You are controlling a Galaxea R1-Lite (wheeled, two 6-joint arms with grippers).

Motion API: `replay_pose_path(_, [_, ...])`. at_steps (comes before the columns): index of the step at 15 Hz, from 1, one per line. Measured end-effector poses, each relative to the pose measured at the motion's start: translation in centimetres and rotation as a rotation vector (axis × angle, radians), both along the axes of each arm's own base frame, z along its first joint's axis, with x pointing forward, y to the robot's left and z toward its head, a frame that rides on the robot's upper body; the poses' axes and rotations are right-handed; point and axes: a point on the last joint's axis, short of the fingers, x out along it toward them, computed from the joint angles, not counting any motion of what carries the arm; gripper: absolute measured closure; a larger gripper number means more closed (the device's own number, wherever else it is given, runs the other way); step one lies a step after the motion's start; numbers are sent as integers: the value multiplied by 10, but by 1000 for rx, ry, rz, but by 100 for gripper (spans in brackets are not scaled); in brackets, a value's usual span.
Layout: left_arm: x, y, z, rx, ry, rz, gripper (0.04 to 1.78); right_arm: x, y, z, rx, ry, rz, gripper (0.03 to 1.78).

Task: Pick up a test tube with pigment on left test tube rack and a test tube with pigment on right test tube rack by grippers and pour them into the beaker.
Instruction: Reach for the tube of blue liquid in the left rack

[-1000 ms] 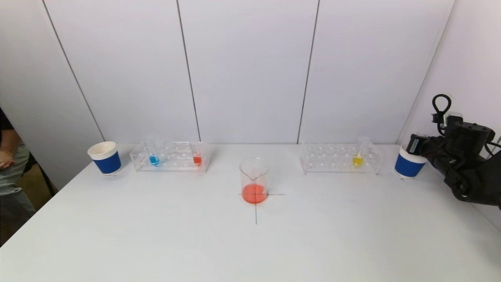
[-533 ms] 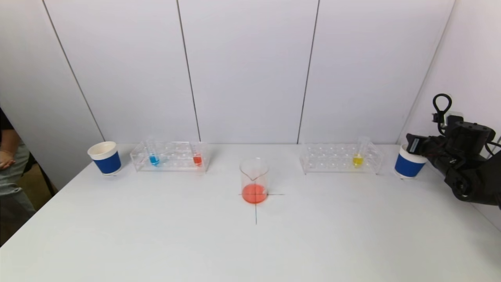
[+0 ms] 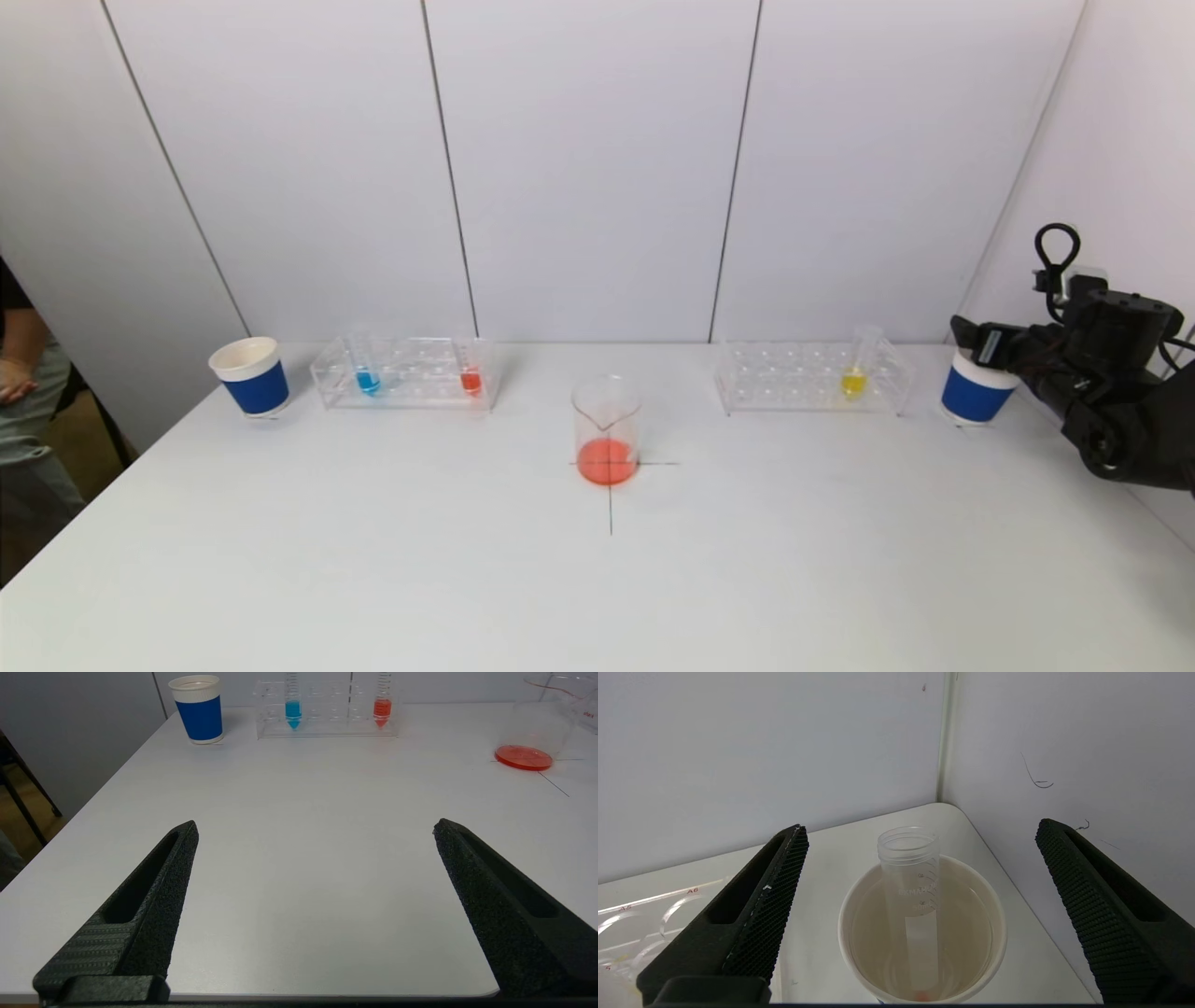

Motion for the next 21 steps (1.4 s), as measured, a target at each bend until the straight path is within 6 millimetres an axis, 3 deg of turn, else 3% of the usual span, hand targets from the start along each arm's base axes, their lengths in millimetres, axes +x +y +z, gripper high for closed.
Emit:
replay_pose_path(8, [0,0,0,0,0,0,6,-1,0,2,0,-4,0,4])
replay_pose_path(12, [0,0,0,0,0,0,6,-11,2,20,0,-27,30,4])
replay_pose_path(16, [0,0,0,0,0,0,6,-43,11,59,-12,-86,78,4])
replay_pose_path(21, [0,0,0,0,0,0,6,-111,32,105,12,-176,185,4])
